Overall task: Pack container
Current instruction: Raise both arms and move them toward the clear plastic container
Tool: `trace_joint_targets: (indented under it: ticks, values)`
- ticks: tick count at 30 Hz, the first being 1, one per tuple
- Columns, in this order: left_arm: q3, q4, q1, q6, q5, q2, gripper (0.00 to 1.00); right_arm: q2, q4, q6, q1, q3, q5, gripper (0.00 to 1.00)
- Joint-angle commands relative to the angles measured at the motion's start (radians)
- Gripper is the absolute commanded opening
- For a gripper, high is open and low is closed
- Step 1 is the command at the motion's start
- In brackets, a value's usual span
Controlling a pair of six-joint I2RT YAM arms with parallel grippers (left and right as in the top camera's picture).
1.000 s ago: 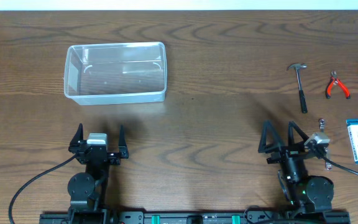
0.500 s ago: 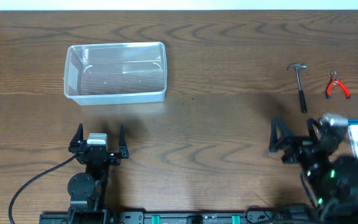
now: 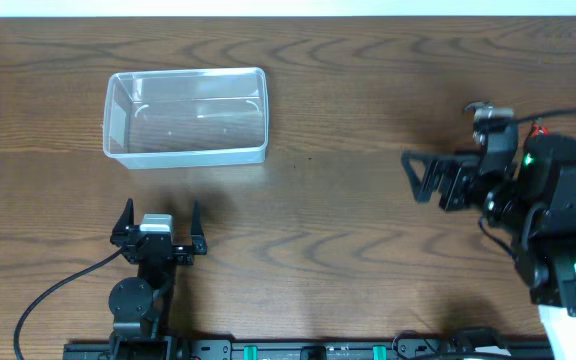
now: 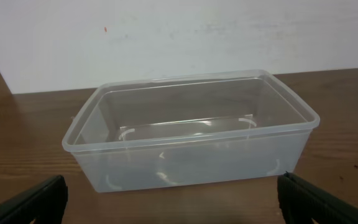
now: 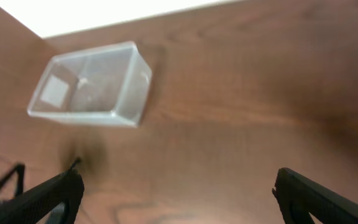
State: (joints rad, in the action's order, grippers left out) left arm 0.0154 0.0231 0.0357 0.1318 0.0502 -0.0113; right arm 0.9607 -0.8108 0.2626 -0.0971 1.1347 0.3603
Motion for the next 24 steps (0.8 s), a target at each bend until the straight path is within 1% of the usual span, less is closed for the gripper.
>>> trace_joint_targets:
  ticks: [1, 6, 12, 18, 21, 24]
  values:
    - [-0.011, 0.043, 0.004, 0.006, -0.001, 0.0, 0.98, 0.093, -0.041, 0.005, -0.02, 0.205, -0.07, 0.99]
    - [-0.011, 0.043, 0.004, 0.006, -0.002, 0.0, 0.98, 0.28, -0.199, -0.028, -0.043, 0.486, -0.111, 0.99]
    - [-0.011, 0.043, 0.004, 0.006, -0.001, 0.0, 0.98, 0.444, -0.353, -0.074, -0.119, 0.705, -0.296, 0.99]
    - [-0.011, 0.043, 0.004, 0.006, -0.001, 0.0, 0.98, 0.557, -0.48, -0.097, -0.189, 0.824, -0.327, 0.99]
    - [-0.011, 0.043, 0.004, 0.006, -0.002, 0.0, 0.98, 0.582, -0.568, -0.137, -0.21, 0.832, -0.327, 0.99]
    - [-0.011, 0.021, 0.004, 0.006, -0.002, 0.0, 0.98, 0.589, -0.619, -0.14, -0.228, 0.832, -0.322, 0.99]
